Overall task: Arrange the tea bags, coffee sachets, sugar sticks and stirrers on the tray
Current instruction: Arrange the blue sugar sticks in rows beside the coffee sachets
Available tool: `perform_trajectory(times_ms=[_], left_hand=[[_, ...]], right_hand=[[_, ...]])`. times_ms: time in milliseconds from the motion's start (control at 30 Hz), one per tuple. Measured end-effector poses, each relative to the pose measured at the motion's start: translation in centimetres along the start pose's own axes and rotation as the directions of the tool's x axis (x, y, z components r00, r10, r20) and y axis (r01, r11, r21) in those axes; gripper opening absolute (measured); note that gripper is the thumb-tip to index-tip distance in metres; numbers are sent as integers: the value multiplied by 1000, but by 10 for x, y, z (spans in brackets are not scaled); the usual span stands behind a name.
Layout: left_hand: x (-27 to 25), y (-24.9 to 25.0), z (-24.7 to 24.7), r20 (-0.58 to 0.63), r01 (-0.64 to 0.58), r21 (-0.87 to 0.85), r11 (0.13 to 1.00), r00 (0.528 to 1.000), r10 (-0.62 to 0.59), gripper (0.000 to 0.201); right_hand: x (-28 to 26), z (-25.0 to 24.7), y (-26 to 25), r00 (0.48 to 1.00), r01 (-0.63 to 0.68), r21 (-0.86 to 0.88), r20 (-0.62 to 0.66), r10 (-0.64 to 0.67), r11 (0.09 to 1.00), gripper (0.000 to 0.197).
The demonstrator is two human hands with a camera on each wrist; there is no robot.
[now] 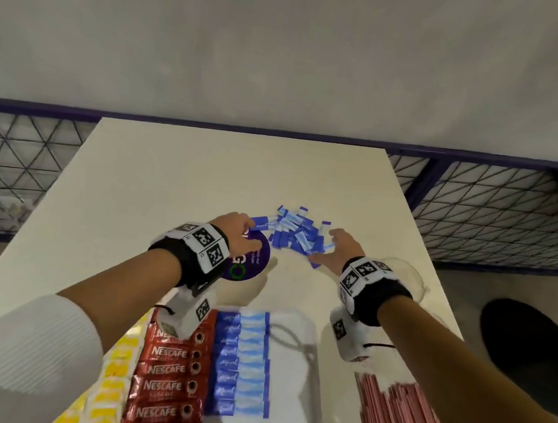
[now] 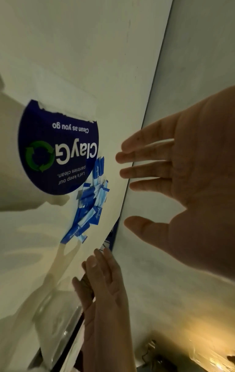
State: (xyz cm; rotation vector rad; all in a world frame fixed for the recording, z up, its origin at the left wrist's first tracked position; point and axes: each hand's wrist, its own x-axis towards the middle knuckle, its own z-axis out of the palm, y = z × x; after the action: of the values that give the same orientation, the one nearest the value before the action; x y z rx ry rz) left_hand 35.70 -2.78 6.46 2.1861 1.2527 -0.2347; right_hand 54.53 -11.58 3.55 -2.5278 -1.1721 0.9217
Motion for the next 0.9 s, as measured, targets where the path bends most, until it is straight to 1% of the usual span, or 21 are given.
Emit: perform_trajectory(times_ms=[100,167,300,333,400,467,600,700,733,800,867,900], left_hand=[[24,-1,4,20,13,77,997,1000,-14,53],[38,-4,5,28,30,98,995,999,-33,51],[59,-7,10,14,86,133,987,996,-89,63],[64,-7,12,10,93,128,987,995,-95,67],[72,-7,16,13,104,109,989,994,-106,74],[77,-6,19,24,113,92,989,993,-116,80],[88,-5,25,53,128,84,988,990,-132,85],[99,-8,29,77,122,117,986,988,-131,86],[100,-7,30,77,117,143,983,989,-128,86],[103,-5,32,71,113,188,976,989,-128,87],[105,-1,32,83,125,218,968,986,-146,89],[107,-1,34,82,128,216,968,986,-148,89]], right_hand=[[29,-2,-7,998,55,-35,38,-54,998,85],[48,-2,-14,996,73,-86,59,-68,994,91],[74,1,-28,992,29,-171,129,-6,985,104],[77,4,-29,988,38,-209,154,-6,977,104],[79,11,-31,979,110,-311,197,-49,944,98],[78,19,-32,970,205,-382,203,-134,901,81],[73,31,-35,952,293,-347,191,-239,891,61],[69,34,-34,940,332,-309,187,-285,891,55],[68,34,-33,937,342,-292,173,-302,893,57],[67,32,-31,940,338,-286,135,-312,896,66],[66,26,-28,956,292,-282,106,-273,914,76],[65,24,-27,968,250,-270,98,-231,930,80]])
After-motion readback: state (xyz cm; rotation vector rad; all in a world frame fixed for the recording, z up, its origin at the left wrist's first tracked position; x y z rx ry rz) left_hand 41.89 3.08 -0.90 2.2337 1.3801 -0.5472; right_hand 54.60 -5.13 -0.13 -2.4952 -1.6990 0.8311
